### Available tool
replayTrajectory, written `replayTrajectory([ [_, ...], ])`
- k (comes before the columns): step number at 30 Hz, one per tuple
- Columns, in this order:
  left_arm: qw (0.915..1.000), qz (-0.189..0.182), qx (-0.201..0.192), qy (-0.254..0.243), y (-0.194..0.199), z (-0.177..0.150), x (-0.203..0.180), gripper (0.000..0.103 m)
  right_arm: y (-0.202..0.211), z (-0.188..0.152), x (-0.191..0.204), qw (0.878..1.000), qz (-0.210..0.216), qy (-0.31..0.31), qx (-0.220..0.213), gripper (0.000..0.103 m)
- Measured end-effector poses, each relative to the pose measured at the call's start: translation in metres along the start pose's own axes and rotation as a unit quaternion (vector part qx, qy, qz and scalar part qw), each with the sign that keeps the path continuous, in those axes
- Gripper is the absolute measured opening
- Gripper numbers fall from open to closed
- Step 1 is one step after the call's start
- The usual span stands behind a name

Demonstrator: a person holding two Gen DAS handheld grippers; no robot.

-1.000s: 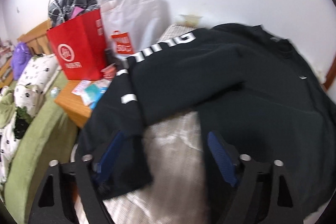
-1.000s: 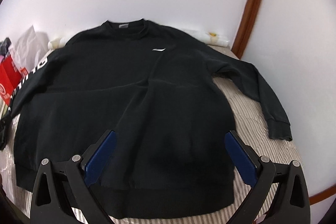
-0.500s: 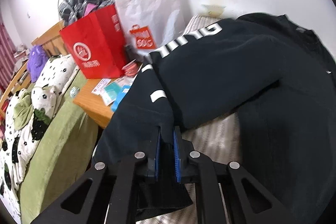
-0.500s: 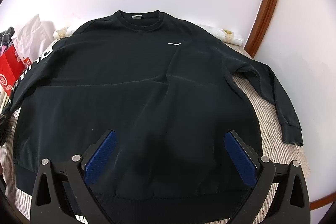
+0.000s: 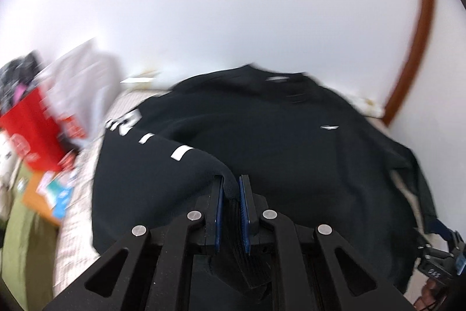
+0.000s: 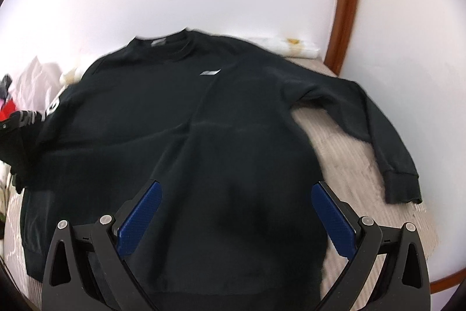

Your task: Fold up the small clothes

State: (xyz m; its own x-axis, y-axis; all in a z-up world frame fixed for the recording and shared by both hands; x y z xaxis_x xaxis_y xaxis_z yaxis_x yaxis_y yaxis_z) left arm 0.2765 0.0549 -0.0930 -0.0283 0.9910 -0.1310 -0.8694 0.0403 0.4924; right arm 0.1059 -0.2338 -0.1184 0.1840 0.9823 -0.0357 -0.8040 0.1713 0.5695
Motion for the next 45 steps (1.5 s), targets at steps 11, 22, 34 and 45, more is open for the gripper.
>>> replayTrajectory([
  [11, 0.9961, -0.075, 0.036, -0.029, -0.061, -0.014, -0.092, 0.010, -0.034, 0.015, -0.051, 0.999, -0.019, 0.025, -0.008, 0.100],
  [22, 0.9912, -0.112, 0.069, 0.011, -0.069, -0.019, -0.081, 0.030, -0.058, 0.024, -0.026, 0.999, 0.033, 0.033, -0.003, 0.093],
  [34, 0.9973, 0.031, 0.056, 0.037, -0.030, -0.042, 0.081, 0.050, -0.098, 0.029, 0.106, 0.985, 0.150, 0.083, 0.017, 0.079],
  [45, 0.9892, 0.087, 0.103, 0.056, -0.033, -0.111, 0.162, 0.052, -0.157, 0.011, 0.121, 0.981, 0.179, 0.024, 0.078, 0.009],
])
Point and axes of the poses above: each gripper's, at about its wrist camera, not at the fingertips, and y roughly against the way its jaws point, x to its left, z to its top, the point moved 5 cm from there along -y, roughly the way its jaws point, and after that the axes turned 13 degrees about -x, right-handed, at the moved point
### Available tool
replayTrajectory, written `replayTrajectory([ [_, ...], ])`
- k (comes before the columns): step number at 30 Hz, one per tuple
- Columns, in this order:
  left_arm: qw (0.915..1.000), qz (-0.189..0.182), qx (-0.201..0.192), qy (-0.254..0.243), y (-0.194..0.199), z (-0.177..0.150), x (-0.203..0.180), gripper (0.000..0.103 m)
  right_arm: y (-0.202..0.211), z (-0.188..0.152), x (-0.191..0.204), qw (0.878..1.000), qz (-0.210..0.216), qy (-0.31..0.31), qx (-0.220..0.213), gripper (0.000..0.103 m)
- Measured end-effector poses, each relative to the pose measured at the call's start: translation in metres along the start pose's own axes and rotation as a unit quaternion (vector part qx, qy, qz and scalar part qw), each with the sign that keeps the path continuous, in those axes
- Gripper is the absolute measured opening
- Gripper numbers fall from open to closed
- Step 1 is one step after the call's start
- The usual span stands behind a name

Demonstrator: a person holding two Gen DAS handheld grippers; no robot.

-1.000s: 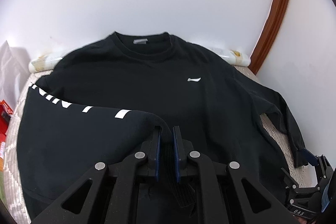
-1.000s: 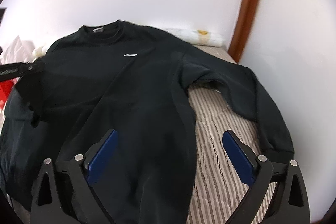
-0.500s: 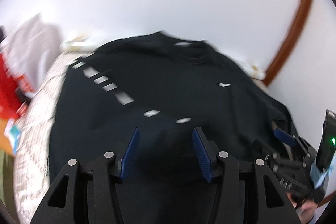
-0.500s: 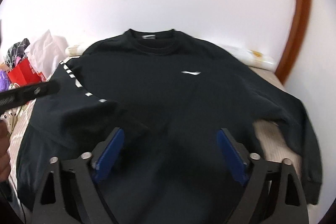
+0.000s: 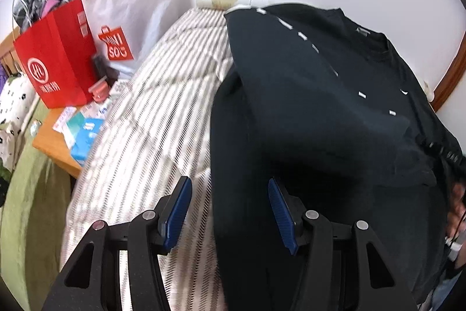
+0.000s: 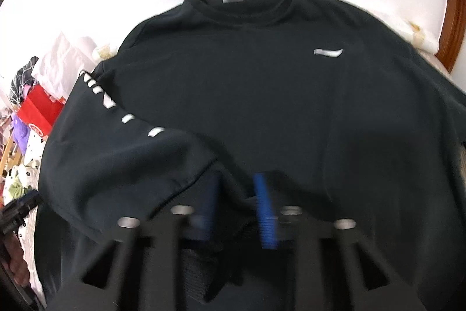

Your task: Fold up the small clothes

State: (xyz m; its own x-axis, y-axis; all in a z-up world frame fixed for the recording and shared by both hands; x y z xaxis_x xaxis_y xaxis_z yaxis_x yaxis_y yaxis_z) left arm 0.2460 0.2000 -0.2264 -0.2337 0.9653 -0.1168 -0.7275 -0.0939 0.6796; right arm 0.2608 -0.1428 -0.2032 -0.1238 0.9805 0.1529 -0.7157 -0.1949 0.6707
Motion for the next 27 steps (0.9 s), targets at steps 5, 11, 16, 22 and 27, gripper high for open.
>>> replayTrajectory([
  [5, 0.9998, 0.009, -0.006, -0.019, -0.007, -0.002, -0.013, 0.053, 0.038, 0.039, -0.007, 0.997, 0.031, -0.016, -0.064, 0.007],
  [11, 0.9997, 0.014, -0.004, -0.018, -0.008, -0.003, -0.014, 0.055, 0.089, 0.085, -0.056, 0.990, -0.022, -0.027, -0.140, 0.007],
  [16, 0.9997, 0.017, -0.001, -0.019, -0.007, -0.003, -0.014, 0.056, 0.097, 0.093, -0.104, 0.985, -0.077, -0.048, -0.147, 0.007],
  [22, 0.9996, 0.017, 0.006, -0.020, -0.004, -0.004, -0.013, 0.057, 0.080, 0.071, -0.140, 0.985, -0.112, -0.071, -0.108, 0.009],
  [27, 0.9997, 0.012, 0.011, -0.020, 0.002, -0.007, -0.013, 0.057, 0.071, 0.049, -0.156, 0.986, -0.138, -0.069, -0.066, 0.019],
])
Point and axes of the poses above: each gripper's, at about its wrist camera, not at the fingertips, and y roughly against the way its jaws point, x to its left, z to its top, the point moved 5 cm from there along -y, roughly the way its jaws point, and after that the axes turned 13 degrees about -x, right-handed, at the moved point
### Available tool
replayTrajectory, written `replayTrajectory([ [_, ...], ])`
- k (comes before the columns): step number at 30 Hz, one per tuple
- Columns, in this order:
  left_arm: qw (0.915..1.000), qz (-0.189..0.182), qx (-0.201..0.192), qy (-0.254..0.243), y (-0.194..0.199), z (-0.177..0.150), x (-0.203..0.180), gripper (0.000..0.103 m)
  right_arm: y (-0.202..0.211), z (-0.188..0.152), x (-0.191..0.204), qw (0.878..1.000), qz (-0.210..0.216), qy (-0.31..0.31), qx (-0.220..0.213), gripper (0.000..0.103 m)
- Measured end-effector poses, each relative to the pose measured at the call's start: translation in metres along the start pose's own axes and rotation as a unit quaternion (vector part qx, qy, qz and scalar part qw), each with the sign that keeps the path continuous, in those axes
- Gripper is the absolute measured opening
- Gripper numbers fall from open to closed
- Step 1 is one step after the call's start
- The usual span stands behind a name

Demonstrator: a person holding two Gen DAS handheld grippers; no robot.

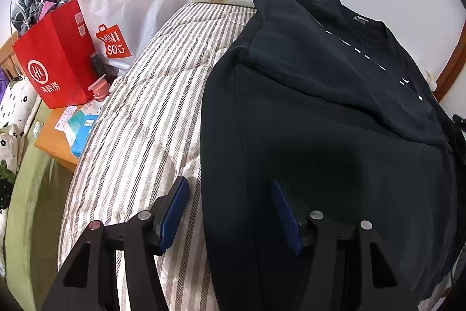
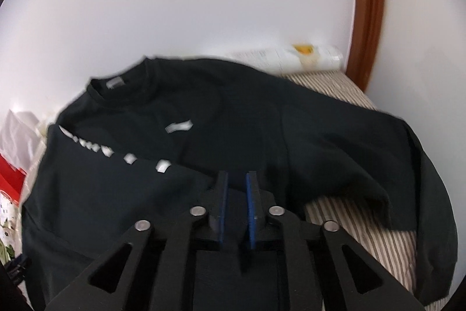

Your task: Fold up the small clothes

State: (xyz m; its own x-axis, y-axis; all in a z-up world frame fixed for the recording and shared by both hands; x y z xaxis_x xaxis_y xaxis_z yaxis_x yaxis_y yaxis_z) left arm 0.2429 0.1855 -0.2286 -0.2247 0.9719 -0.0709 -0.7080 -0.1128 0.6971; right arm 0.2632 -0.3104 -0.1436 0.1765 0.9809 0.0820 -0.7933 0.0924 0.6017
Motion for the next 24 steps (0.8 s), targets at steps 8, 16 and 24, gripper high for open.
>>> replayTrajectory([
  [8, 0.9997, -0.012, 0.008, -0.021, 0.021, -0.020, -0.003, 0.058, 0.028, -0.046, -0.019, 0.998, -0.026, 0.051, 0.037, 0.049],
  [16, 0.9990, -0.035, 0.003, -0.029, 0.053, -0.047, -0.009, 0.058, 0.090, -0.122, -0.054, 0.995, -0.021, 0.055, 0.076, 0.054],
  [24, 0.9982, -0.040, -0.005, -0.043, 0.080, -0.075, -0.015, 0.055, 0.153, -0.172, -0.055, 0.996, 0.051, 0.031, 0.067, 0.056],
])
Point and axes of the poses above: each gripper's, at about its wrist camera, not at the fingertips, and y roughly against the way its jaws point, x to its left, z to its top, the point moved 5 cm from there along -y, roughly the way its jaws point, and after that the axes turned 13 degrees about -x, right-handed, at the moved point
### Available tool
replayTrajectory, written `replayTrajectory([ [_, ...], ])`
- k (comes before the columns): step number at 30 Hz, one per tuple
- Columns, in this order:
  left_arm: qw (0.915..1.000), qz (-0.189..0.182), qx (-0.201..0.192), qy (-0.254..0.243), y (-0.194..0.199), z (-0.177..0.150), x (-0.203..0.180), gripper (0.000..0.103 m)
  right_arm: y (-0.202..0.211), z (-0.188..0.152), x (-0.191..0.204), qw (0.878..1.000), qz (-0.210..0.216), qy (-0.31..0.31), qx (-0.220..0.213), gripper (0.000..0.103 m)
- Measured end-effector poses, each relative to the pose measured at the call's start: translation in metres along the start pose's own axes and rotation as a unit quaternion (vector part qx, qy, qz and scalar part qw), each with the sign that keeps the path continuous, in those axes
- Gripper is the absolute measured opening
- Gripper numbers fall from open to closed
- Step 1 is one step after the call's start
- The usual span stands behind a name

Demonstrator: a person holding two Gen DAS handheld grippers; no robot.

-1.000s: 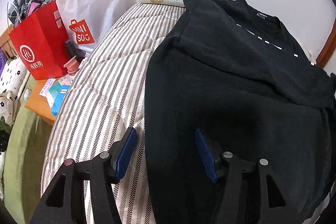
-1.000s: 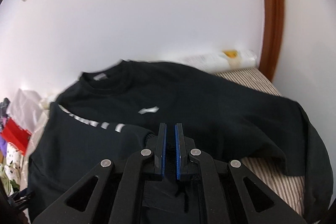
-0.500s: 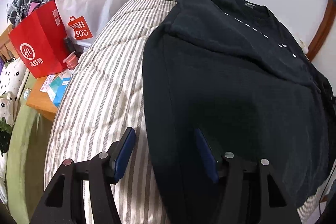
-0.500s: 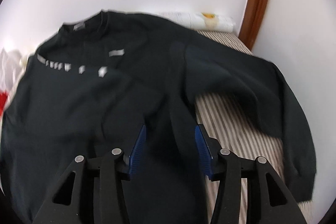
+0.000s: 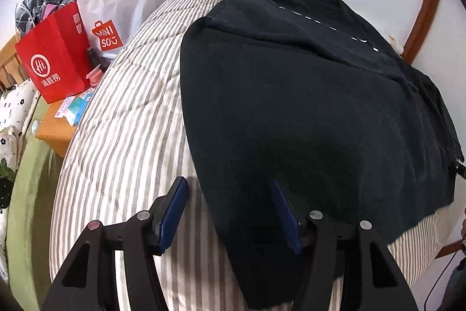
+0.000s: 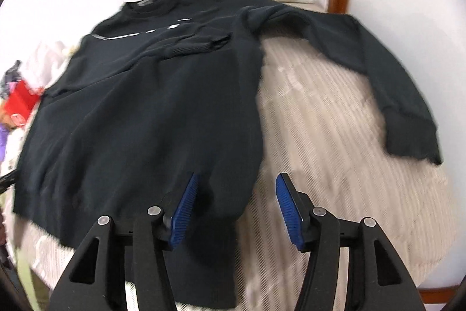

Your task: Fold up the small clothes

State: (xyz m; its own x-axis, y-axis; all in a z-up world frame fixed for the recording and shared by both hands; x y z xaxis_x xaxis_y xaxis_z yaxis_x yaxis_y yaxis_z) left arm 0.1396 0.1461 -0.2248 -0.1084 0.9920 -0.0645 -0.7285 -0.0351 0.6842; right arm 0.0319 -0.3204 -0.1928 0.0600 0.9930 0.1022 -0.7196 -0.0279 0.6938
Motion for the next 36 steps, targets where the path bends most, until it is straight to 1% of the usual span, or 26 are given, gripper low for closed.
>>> replayTrajectory([
  [1, 1.0000, 0.000, -0.003, 0.001, 0.002, -0.002, -0.001, 0.052, 0.003, -0.005, 0.005, 1.000, 0.009, 0.001, -0.001, 0.056],
  [3, 0.9999, -0.011, -0.010, 0.008, 0.005, -0.005, -0.003, 0.039, 0.005, -0.014, 0.015, 1.000, 0.020, 0.007, 0.001, 0.055],
  [4, 0.9997, -0.012, -0.015, 0.012, 0.006, -0.006, -0.003, 0.035, 0.004, -0.019, 0.019, 1.000, 0.016, 0.013, -0.001, 0.055],
  [5, 0.9997, -0.004, -0.020, 0.011, 0.006, -0.007, -0.003, 0.023, 0.005, -0.021, 0.020, 1.000, 0.010, 0.015, -0.012, 0.051],
  [6, 0.9997, 0.004, -0.023, 0.008, 0.007, -0.007, -0.004, 0.019, 0.006, -0.022, 0.020, 1.000, 0.012, 0.011, -0.018, 0.044],
  [7, 0.9996, 0.005, -0.025, 0.009, 0.008, -0.008, -0.004, 0.017, 0.008, -0.023, 0.020, 1.000, 0.014, 0.005, -0.023, 0.029],
  [8, 0.9995, 0.006, -0.027, 0.012, 0.009, -0.008, -0.002, 0.010, 0.010, -0.021, 0.017, 1.000, 0.002, 0.003, -0.030, 0.015],
  [9, 0.9995, 0.005, -0.027, 0.015, 0.011, -0.008, -0.003, 0.010, 0.014, -0.020, 0.014, 0.999, -0.003, -0.001, -0.037, 0.013],
  [11, 0.9994, -0.003, -0.025, 0.022, 0.016, -0.010, 0.000, 0.009, 0.021, -0.019, 0.009, 0.999, 0.012, -0.020, -0.047, 0.011],
  [12, 0.9994, -0.007, -0.025, 0.024, 0.019, -0.011, 0.002, 0.009, 0.025, -0.020, 0.007, 0.998, 0.017, -0.027, -0.050, 0.011],
  [15, 0.9993, -0.012, -0.028, 0.021, 0.030, -0.016, 0.004, 0.009, 0.036, -0.025, 0.005, 0.998, 0.014, -0.020, -0.052, 0.011],
  [19, 0.9996, -0.009, -0.026, 0.004, 0.042, -0.027, 0.001, 0.009, 0.050, -0.029, 0.008, 0.998, 0.014, -0.006, -0.055, 0.011],
  [23, 0.9997, -0.010, -0.021, 0.005, 0.044, -0.033, 0.003, 0.009, 0.051, -0.026, 0.015, 0.999, 0.008, 0.012, -0.051, 0.011],
  [24, 0.9997, -0.011, -0.019, 0.007, 0.043, -0.032, 0.003, 0.010, 0.050, -0.025, 0.017, 0.999, 0.005, 0.020, -0.049, 0.012],
  [26, 0.9997, -0.015, -0.015, 0.015, 0.042, -0.030, 0.004, 0.014, 0.045, -0.022, 0.018, 0.999, 0.000, 0.029, -0.034, 0.018],
  [27, 0.9996, -0.016, -0.014, 0.018, 0.041, -0.028, 0.004, 0.017, 0.043, -0.019, 0.020, 0.999, 0.000, 0.036, -0.023, 0.018],
  [28, 0.9996, -0.013, -0.012, 0.021, 0.041, -0.026, 0.006, 0.020, 0.043, -0.013, 0.020, 0.999, -0.008, 0.043, -0.026, 0.021],
  [30, 0.9996, -0.007, -0.014, 0.024, 0.038, -0.017, 0.010, 0.028, 0.047, 0.003, 0.023, 0.997, -0.028, 0.061, -0.044, 0.032],
  [31, 0.9996, -0.002, -0.015, 0.024, 0.035, -0.011, 0.012, 0.028, 0.048, 0.012, 0.028, 0.996, -0.033, 0.071, -0.054, 0.040],
  [32, 0.9996, 0.002, -0.015, 0.024, 0.033, -0.006, 0.013, 0.028, 0.048, 0.024, 0.035, 0.994, -0.033, 0.081, -0.065, 0.043],
  [34, 0.9995, 0.007, -0.014, 0.028, 0.026, 0.004, 0.017, 0.029, 0.044, 0.050, 0.056, 0.991, -0.018, 0.102, -0.085, 0.045],
  [36, 0.9992, 0.008, -0.012, 0.038, 0.017, 0.019, 0.020, 0.032, 0.030, 0.079, 0.082, 0.988, 0.003, 0.119, -0.095, 0.045],
])
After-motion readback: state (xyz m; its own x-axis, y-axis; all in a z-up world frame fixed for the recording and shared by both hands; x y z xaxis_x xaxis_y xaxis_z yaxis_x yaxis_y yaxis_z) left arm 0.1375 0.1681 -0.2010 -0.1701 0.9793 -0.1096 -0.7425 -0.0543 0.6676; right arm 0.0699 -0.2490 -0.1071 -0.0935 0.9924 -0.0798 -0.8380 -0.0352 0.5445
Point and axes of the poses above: each gripper's, at about its wrist camera, not at the fingertips, and y roughly against the way its jaws point, x to its left, z to its top, the point moved 5 cm from there along -y, roughly the way its jaws point, and after that the axes turned 13 degrees about -x, right-handed, at the moved point
